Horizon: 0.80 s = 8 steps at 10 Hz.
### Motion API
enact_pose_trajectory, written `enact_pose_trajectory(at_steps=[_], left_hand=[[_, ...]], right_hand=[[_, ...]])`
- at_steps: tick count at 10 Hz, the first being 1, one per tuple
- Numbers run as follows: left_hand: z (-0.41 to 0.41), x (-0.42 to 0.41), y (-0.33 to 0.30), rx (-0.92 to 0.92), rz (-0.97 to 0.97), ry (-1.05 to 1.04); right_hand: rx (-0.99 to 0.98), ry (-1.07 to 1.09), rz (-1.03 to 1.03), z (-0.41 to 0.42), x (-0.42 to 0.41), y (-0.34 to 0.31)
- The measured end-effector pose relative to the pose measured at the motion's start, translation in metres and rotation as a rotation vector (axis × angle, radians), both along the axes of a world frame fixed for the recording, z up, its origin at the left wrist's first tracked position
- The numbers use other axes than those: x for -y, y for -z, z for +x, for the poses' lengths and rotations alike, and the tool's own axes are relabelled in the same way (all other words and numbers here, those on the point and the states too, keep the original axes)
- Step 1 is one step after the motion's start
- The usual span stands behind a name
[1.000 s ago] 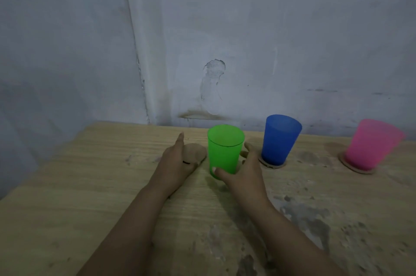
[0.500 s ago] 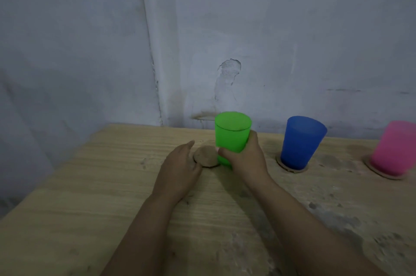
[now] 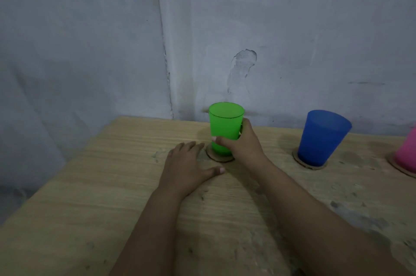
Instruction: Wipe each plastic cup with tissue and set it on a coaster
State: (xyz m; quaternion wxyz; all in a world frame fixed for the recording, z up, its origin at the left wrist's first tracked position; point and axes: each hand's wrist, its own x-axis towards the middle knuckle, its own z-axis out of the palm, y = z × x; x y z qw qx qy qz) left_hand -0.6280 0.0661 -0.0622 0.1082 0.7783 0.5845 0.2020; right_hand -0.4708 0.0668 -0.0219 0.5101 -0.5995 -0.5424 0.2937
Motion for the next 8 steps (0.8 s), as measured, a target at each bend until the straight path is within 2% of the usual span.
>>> enact_pose_trajectory(at_steps=[6, 8], left_hand=[[0.000, 0.003, -0.003, 0.009, -0.004, -0.018], [0.004, 0.013, -0.013, 0.144, -0.006, -0.075]], right_hand=[[0.006, -0.067, -0.037, 0.002, 0.002, 0.008], [-0.013, -0.091, -0.081, 0.014, 0.018, 0.005]])
